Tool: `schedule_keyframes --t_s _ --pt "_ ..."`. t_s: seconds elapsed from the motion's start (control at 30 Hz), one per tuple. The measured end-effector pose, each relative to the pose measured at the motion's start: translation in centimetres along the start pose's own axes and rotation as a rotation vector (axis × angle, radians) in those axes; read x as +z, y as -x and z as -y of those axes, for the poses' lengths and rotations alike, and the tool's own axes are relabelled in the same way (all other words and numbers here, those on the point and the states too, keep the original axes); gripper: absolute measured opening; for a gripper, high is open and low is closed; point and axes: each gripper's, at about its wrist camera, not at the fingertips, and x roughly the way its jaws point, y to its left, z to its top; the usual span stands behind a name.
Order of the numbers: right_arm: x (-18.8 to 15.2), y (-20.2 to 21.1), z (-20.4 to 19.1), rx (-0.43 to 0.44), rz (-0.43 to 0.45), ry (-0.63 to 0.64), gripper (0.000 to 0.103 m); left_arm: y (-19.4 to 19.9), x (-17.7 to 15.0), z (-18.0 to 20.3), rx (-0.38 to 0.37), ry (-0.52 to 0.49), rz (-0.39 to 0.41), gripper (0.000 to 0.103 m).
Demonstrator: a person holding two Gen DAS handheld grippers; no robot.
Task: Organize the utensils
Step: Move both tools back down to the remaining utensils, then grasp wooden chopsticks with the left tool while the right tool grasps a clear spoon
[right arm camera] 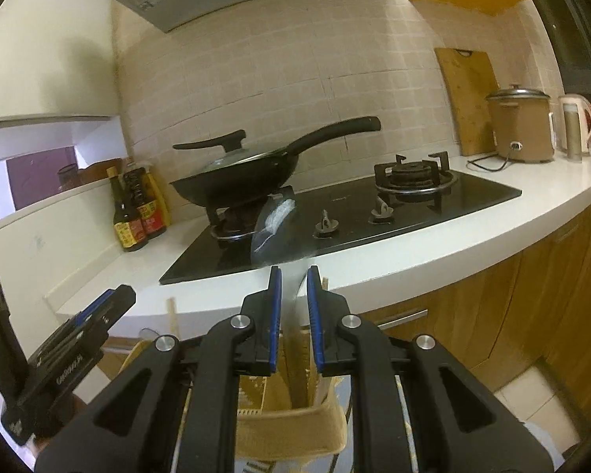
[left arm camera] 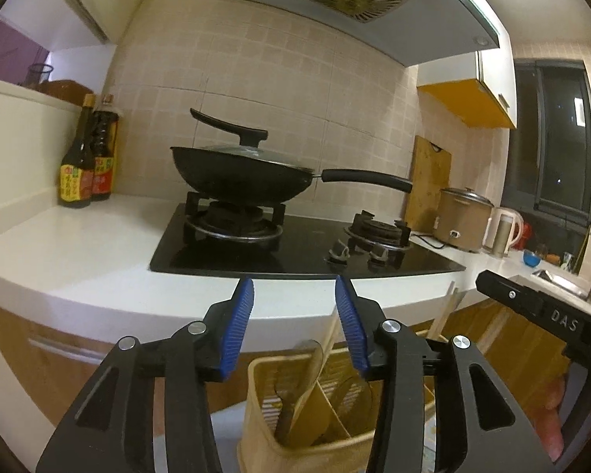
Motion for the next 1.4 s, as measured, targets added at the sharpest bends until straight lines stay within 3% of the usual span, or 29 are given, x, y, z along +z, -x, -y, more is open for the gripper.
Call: schedule_keyframes --t_s 0.17,0.3,0.53,0.67,0.77,0.87,1.0,1.2,1.4 --pt "-0.3 2.8 -0.5 0.011 -0.01 0.013 0.011 2.6 0.1 -0.1 -0.025 0.018 -0.017 0.043" --pt "-0.7 6.1 -0.7 0.028 -0.021 0.036 0.012 6.0 -0.7 -0.2 -0.061 0.041 -0.041 0.057" --pt "-2.6 10.3 -0.1 0.026 -0.099 0.032 0.012 11.2 -3.5 0.2 -0.05 0.069 -0.14 0.057" --pt "-4.7 11.1 0.5 0.017 -0.203 0.03 0.012 13.1 -5.6 1.1 -0.065 0.07 -0.219 0.057" --pt "-7.2 10.3 0.9 0.005 -0.366 0.017 0.012 13.4 -7.5 2.1 -0.063 0.045 -0.31 0.057" --pt "-10.2 8.7 1.6 0.005 -0.555 -0.019 0.012 12.5 -9.9 2.9 -0.052 0.005 -0.455 0.057" --pt "-13.9 7.2 1.7 0.041 -0.711 -0.04 0.012 11.7 -13.0 3.5 -0.052 -0.038 -0.605 0.057" --pt "-17.3 6.3 1.5 0.034 -0.809 -0.051 0.011 10.7 -16.9 4.2 -0.075 -0.078 -0.779 0.057" --pt "-18.6 6.1 0.7 0.004 -0.803 -0.012 0.011 11.1 -18.6 5.9 -0.043 -0.168 -0.81 0.056"
